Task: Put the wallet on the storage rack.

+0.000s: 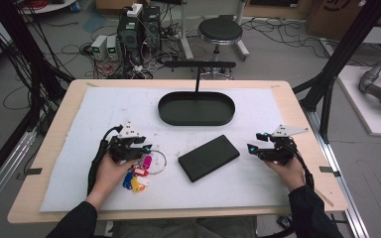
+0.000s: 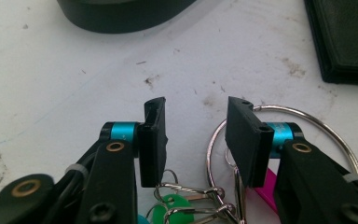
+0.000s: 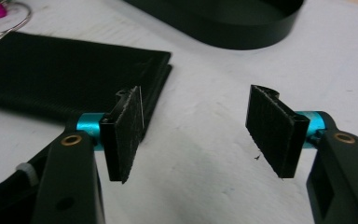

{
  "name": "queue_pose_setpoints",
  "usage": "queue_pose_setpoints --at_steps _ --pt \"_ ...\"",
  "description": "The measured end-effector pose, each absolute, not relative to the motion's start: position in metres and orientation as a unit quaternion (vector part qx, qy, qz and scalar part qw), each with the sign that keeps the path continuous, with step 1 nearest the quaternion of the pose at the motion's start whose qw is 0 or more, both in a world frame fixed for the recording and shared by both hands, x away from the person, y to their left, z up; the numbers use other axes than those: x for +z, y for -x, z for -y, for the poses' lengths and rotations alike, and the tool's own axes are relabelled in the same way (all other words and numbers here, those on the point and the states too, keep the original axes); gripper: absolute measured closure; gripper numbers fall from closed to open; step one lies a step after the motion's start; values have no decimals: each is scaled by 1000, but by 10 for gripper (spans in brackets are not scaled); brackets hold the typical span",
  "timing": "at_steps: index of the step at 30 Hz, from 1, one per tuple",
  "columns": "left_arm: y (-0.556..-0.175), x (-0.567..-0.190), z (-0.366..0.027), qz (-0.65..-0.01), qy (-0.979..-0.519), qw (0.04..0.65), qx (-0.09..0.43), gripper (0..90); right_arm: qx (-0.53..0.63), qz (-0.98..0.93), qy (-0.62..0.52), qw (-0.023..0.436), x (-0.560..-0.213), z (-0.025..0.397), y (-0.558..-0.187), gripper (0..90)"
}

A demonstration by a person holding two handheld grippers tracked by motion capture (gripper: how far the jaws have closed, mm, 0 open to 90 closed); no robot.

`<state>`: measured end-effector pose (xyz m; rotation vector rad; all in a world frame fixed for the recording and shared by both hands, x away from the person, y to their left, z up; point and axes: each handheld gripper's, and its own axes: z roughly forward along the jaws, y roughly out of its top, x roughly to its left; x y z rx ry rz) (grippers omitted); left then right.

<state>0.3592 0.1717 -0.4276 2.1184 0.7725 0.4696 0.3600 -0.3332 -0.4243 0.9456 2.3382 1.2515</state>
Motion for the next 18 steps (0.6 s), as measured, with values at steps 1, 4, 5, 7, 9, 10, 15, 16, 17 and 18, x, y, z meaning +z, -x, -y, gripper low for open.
queue_pose_setpoints --at_steps 1,4,5,7,9,10,15,16,17,18 --pt "-359 -428 -172 -306 -840 407 186 570 436 -824 -326 157 -426 331 -360 392" --pt "-356 -423 -173 -304 -834 418 194 549 431 -835 -311 138 -429 324 -361 406" --pt "-356 -423 -173 -304 -832 421 195 543 429 -840 -305 134 -431 323 -362 418" --pt "-354 -421 -174 -303 -829 426 198 539 424 -847 -298 121 -433 319 -362 425" --pt "-354 -420 -174 -303 -828 428 198 527 418 -856 -285 108 -437 314 -363 425" --pt "-353 -419 -174 -301 -827 431 199 527 412 -860 -283 100 -439 311 -363 426" --pt "-351 -418 -175 -298 -823 442 197 523 393 -875 -271 82 -445 304 -365 445" --pt "-350 -417 -174 -297 -822 445 195 523 390 -878 -266 82 -445 302 -366 476" --pt "-349 -417 -174 -298 -821 447 195 523 387 -879 -266 80 -445 302 -366 489" --pt "-349 -417 -174 -298 -821 447 195 522 383 -881 -267 79 -445 301 -366 503"
